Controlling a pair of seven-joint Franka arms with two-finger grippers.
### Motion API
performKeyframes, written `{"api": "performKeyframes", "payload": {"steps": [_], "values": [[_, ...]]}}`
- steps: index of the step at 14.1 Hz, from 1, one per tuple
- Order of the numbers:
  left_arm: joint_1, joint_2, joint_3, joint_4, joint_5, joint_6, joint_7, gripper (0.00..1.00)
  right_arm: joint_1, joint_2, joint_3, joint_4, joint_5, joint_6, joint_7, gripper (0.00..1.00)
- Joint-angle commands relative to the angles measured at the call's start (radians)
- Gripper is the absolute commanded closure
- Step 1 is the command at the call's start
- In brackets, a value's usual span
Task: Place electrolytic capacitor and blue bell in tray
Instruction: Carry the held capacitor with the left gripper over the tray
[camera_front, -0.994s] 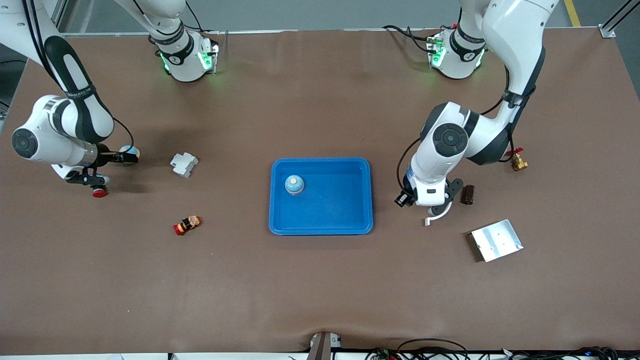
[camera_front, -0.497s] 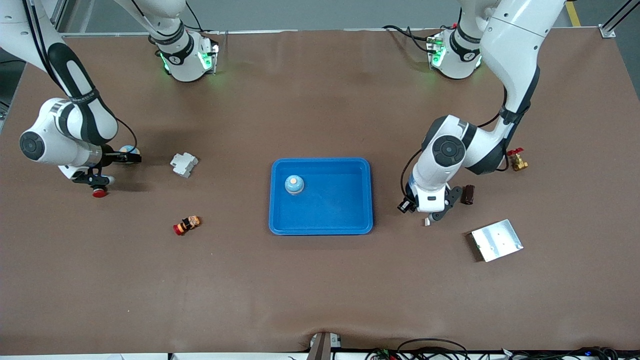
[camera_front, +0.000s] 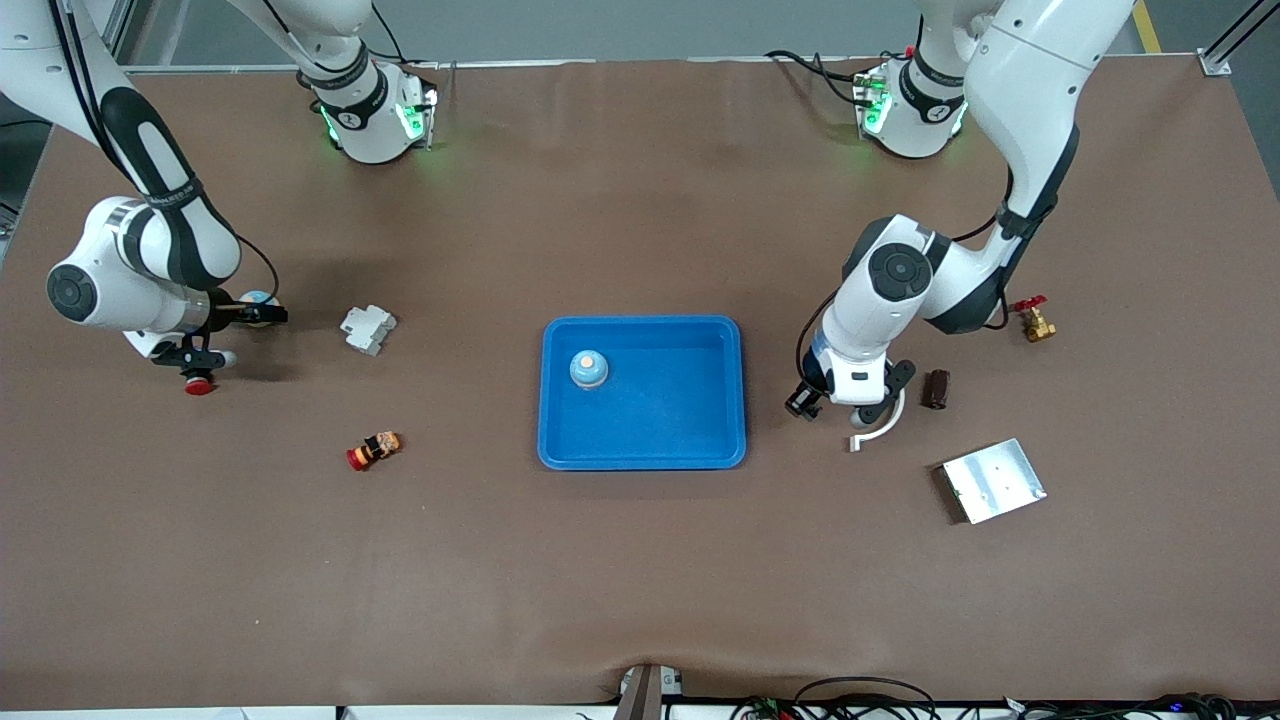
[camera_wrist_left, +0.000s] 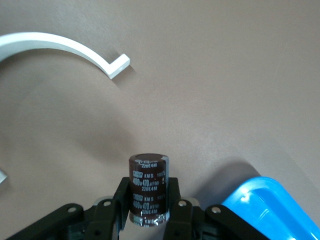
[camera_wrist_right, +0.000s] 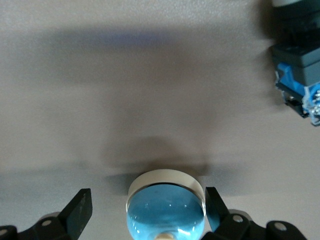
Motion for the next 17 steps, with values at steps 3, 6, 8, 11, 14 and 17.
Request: {"api": "performKeyframes", "payload": {"steps": [3, 6, 8, 11, 14, 17], "values": [[0.01, -0.061, -0.055, 0.071, 0.009, -0.181, -0.107, 1.0, 0.008, 0.01, -0.015, -0.014, -0.004, 0.011, -0.012, 0.0], [0.009, -0.053, -0.089, 0.093, 0.008, -0.203, -0.256, 1.0, 0.008, 0.01, -0.015, -0.014, -0.004, 0.009, -0.012, 0.0], [-0.002, -0.033, -0.106, 0.128, 0.008, -0.212, -0.368, 1.0, 0.008, 0.01, -0.015, -0.014, -0.004, 0.009, -0.012, 0.0], [-0.041, 0.037, -0.115, 0.218, 0.008, -0.263, -0.561, 1.0, 0.008, 0.008, -0.015, -0.012, -0.004, 0.003, -0.012, 0.12], [-0.097, 0.103, -0.114, 0.281, 0.012, -0.281, -0.715, 1.0, 0.005, 0.007, -0.024, -0.01, -0.005, -0.037, -0.012, 0.26], [-0.114, 0.109, -0.114, 0.284, 0.014, -0.283, -0.791, 1.0, 0.005, 0.003, -0.025, -0.007, -0.005, -0.04, -0.029, 0.5]]}}
